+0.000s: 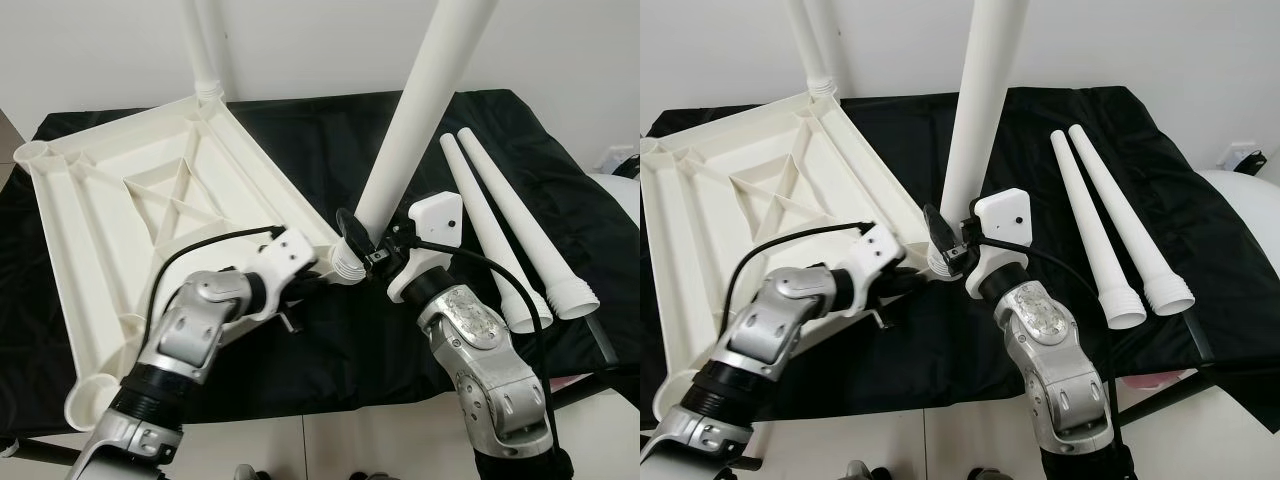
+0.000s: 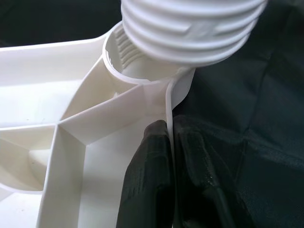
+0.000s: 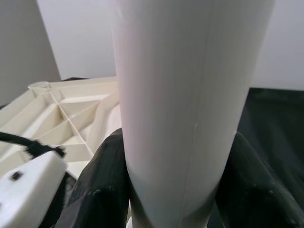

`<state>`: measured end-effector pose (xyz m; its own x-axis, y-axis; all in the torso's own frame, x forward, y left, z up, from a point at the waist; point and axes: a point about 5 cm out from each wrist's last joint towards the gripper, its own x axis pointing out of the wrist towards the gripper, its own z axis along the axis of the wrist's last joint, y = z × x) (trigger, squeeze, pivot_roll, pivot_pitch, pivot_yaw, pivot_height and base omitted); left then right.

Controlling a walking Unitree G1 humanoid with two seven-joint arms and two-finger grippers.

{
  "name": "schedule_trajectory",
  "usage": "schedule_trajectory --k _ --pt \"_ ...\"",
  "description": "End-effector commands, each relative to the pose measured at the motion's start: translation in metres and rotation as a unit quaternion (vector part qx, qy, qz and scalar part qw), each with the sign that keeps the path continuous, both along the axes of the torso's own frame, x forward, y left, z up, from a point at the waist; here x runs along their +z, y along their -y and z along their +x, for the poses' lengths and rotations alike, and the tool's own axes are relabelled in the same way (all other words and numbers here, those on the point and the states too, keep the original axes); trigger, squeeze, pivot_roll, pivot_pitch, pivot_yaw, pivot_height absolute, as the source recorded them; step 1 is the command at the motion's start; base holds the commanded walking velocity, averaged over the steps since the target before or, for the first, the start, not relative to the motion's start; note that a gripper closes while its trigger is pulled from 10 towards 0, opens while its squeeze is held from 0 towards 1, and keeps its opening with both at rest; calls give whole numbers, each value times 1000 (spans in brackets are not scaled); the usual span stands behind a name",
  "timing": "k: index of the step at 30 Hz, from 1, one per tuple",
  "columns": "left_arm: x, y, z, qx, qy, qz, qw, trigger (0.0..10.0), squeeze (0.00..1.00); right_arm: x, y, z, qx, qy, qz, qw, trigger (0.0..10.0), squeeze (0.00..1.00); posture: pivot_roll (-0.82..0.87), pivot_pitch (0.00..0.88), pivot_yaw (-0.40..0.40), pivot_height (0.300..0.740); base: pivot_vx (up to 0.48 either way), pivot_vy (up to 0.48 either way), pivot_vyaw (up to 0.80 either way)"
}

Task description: Building children table

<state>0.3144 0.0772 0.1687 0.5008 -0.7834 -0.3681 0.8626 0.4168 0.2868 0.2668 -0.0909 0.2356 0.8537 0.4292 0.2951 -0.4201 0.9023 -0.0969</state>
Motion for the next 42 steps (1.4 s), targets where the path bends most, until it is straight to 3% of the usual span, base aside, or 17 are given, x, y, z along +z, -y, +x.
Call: schedule_trajectory --k 1,10,18,31,36,42 --pt "-3 6 -3 -3 13 21 1000 10000 0 0 -2 0 0 6 4 1000 10000 0 -29 149 55 740 0 0 0" --pt "-9 -3 -3 13 13 39 999 10000 0 -7 -13 14 10 -3 -27 1000 10000 0 -14 156 44 740 0 0 0" --pt "-9 -6 -3 23 14 40 999 10000 0 -9 -10 26 7 -12 -35 999 10000 0 -7 159 33 740 0 0 0" --pt "-6 -11 0 29 19 41 999 10000 0 -29 -1 37 25 -67 -53 996 10000 0 -6 167 43 740 0 0 0" --pt "-4 -13 2 34 23 41 998 10000 0 -44 -1 41 84 -135 -97 982 10000 0 1 158 36 740 0 0 0" --pt "-4 -14 1 37 24 41 998 10000 0 -44 7 46 78 -148 -110 980 10000 0 5 152 31 740 0 0 0"
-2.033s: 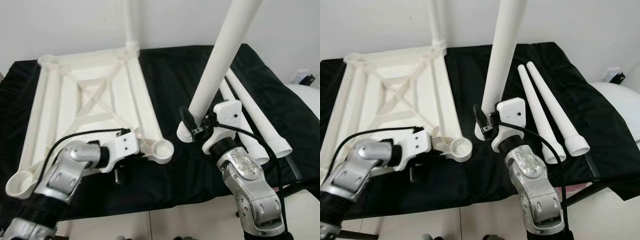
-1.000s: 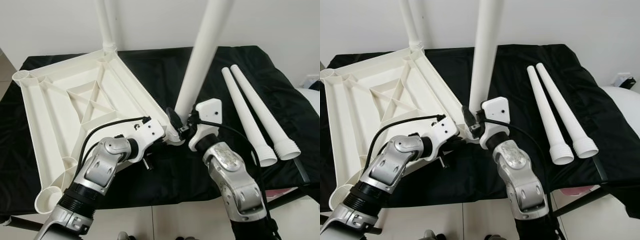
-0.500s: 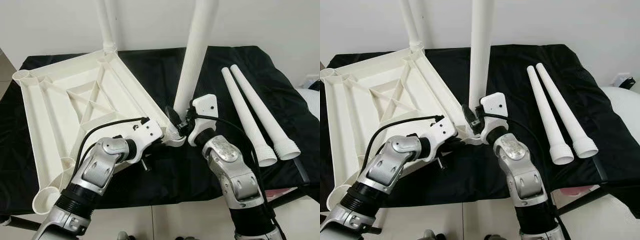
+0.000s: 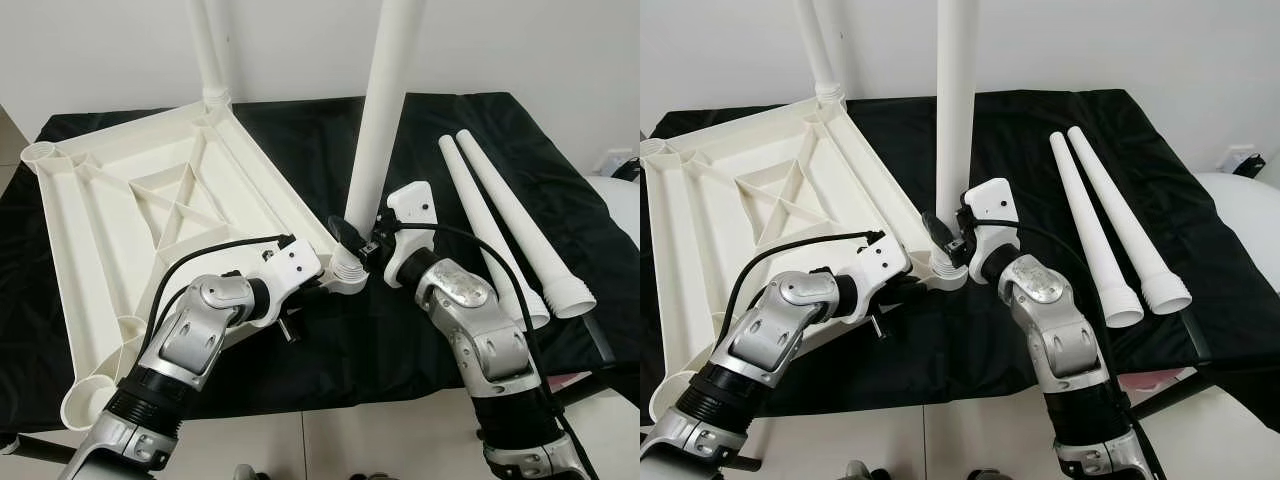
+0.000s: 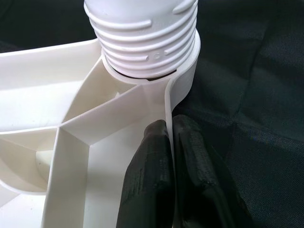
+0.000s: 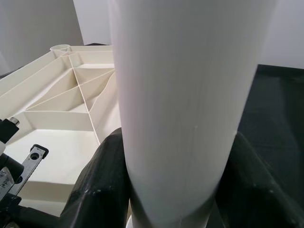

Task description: Building children table

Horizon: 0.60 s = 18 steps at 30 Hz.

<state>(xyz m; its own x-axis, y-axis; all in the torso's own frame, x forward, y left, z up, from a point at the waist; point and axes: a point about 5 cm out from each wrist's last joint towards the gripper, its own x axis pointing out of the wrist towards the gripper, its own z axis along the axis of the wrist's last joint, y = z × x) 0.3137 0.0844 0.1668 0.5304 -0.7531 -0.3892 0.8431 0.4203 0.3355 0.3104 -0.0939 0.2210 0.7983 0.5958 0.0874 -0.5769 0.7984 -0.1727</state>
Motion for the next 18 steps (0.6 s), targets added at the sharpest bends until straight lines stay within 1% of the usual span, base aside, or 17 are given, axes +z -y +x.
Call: schedule_trajectory --k 1,4,7,9,11,14,16,18 --pt "-2 -7 2 26 8 16 999 10000 0 -30 4 3 -6 -75 -31 997 10000 0 5 152 31 740 0 0 0" --pt "-3 -8 2 27 9 16 999 10000 0 -31 8 3 -4 -80 -31 996 10000 0 4 151 32 740 0 0 0" --pt "-3 -8 2 27 8 17 999 10000 0 -36 8 -1 31 -90 -36 995 10000 0 0 146 39 740 0 0 0" --pt "-3 -8 2 27 8 17 999 10000 0 -39 9 -1 33 -92 -43 994 10000 0 0 145 40 740 0 0 0" --pt "-3 -8 3 28 9 17 999 10000 0 -41 10 1 19 -89 -52 995 10000 0 1 142 40 740 0 0 0" --pt "-2 -8 4 29 10 16 999 10000 0 -42 9 -1 20 -77 -59 995 10000 0 2 141 40 740 0 0 0" --pt "-1 -9 4 32 11 16 999 10000 0 -45 5 -9 38 -76 -58 995 10000 0 7 141 40 740 0 0 0" --pt "-1 -9 5 34 11 16 999 10000 0 -51 4 -13 41 -82 -60 994 10000 0 7 141 40 740 0 0 0"
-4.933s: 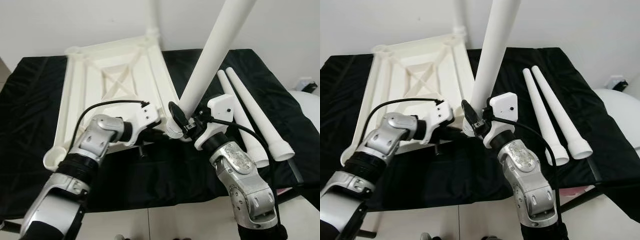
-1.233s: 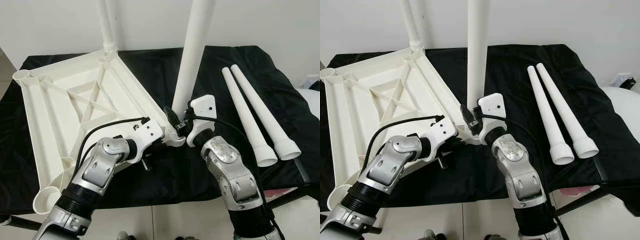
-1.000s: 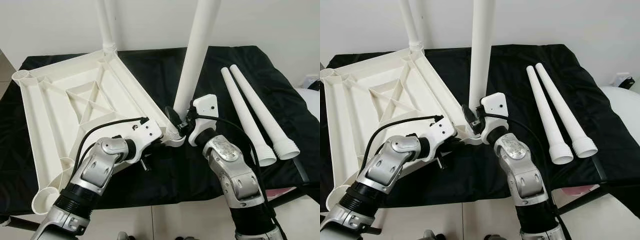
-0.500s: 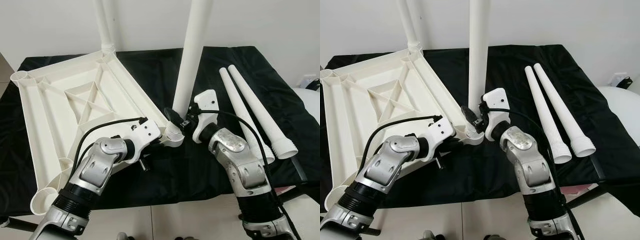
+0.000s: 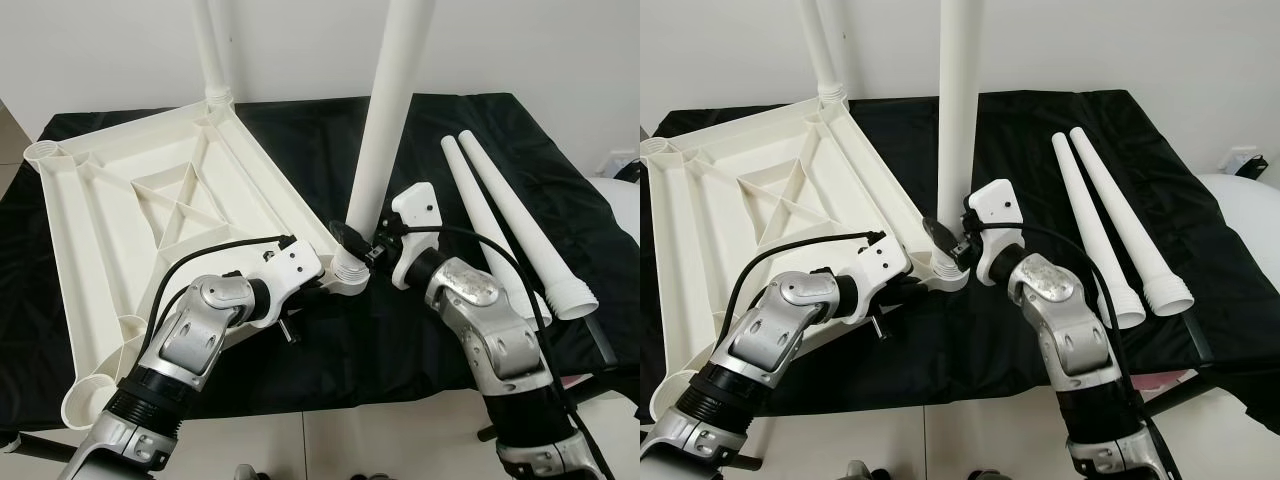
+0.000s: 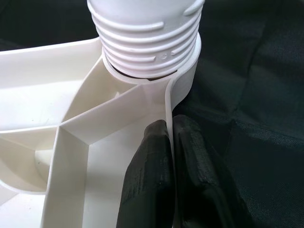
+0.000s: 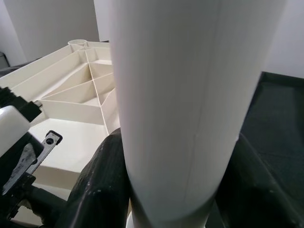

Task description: Building children table

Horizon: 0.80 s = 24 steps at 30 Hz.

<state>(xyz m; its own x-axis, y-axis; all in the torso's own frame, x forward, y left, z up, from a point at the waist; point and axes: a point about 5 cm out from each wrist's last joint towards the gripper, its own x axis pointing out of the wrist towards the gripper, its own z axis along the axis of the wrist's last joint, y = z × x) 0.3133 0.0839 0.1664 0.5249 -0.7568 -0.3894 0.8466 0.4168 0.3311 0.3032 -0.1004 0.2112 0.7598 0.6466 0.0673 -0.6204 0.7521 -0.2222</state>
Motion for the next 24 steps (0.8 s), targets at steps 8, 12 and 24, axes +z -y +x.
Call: schedule_trajectory --k 8,12,24 --pt "0 -9 6 36 14 17 999 10000 0 -54 4 -2 -36 -125 -19 991 10000 0 -1 145 48 740 0 0 0" --pt "0 -9 6 34 14 16 999 10000 0 -54 5 3 -56 -134 -15 989 10000 0 -1 145 50 740 0 0 0" --pt "5 -7 7 38 20 8 999 10000 0 -52 7 23 -130 -157 -17 979 10000 0 9 152 32 740 0 0 0"
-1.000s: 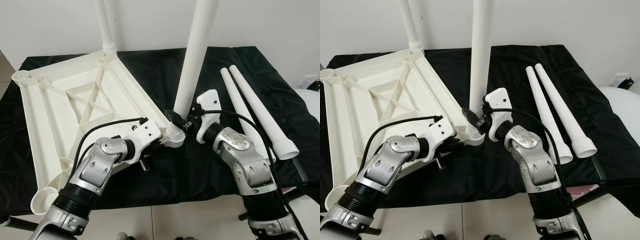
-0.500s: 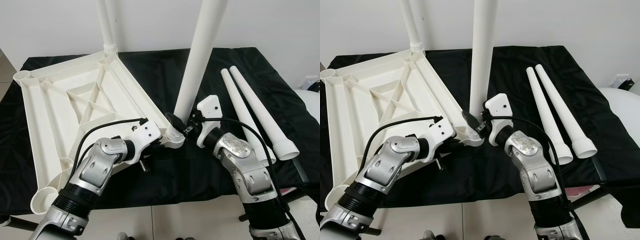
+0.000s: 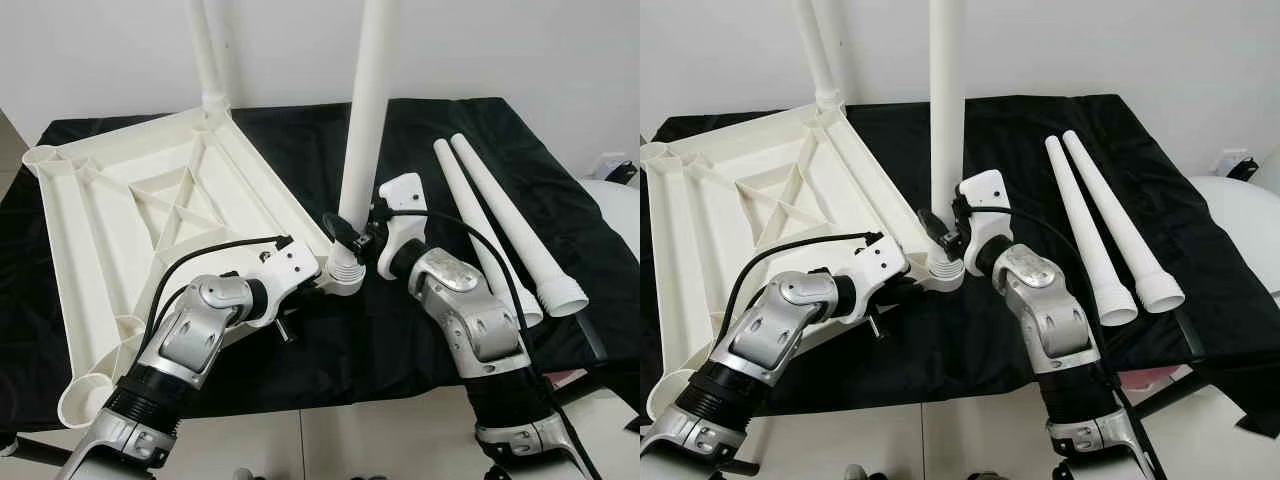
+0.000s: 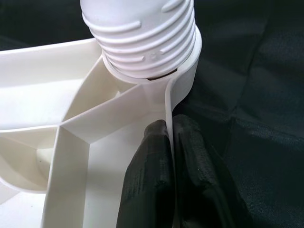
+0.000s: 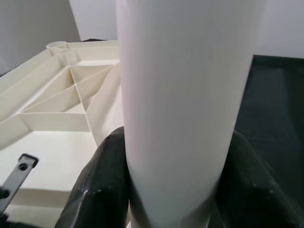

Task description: Building children table

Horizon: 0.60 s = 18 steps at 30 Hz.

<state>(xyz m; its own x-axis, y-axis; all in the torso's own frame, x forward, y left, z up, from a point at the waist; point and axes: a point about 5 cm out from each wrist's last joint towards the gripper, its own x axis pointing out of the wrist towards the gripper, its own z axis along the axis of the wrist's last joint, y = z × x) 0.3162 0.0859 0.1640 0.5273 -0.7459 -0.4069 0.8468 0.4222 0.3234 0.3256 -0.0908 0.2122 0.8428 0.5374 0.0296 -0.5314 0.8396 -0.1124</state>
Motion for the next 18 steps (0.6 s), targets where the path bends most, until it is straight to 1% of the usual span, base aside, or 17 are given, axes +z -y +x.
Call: schedule_trajectory --k 1,3,5,8,10,13,18 --pt "7 -5 4 32 28 2 999 10000 0 -53 16 1 -58 -114 -45 991 10000 0 9 152 32 740 0 0 0" --pt "8 -6 4 36 28 1 999 10000 0 -58 14 -7 -66 -117 -33 990 10000 0 9 156 31 740 0 0 0" --pt "8 -7 5 38 28 1 999 10000 0 -61 13 -12 -69 -107 -39 991 10000 0 9 156 31 740 0 0 0" --pt "8 -7 5 38 27 1 999 10000 0 -62 10 -21 -61 -94 -34 993 10000 0 0 159 37 740 0 0 0" --pt "8 -7 5 38 27 0 999 10000 0 -62 10 -22 -60 -90 -37 994 10000 0 0 159 37 740 0 0 0" --pt "8 -6 6 36 26 1 999 10000 0 -61 9 -30 -50 -70 -36 996 10000 0 -6 160 43 740 0 0 0" --pt "8 -6 6 35 26 1 999 10000 0 -63 10 -34 -50 -62 -40 996 10000 0 -8 161 46 740 0 0 0"
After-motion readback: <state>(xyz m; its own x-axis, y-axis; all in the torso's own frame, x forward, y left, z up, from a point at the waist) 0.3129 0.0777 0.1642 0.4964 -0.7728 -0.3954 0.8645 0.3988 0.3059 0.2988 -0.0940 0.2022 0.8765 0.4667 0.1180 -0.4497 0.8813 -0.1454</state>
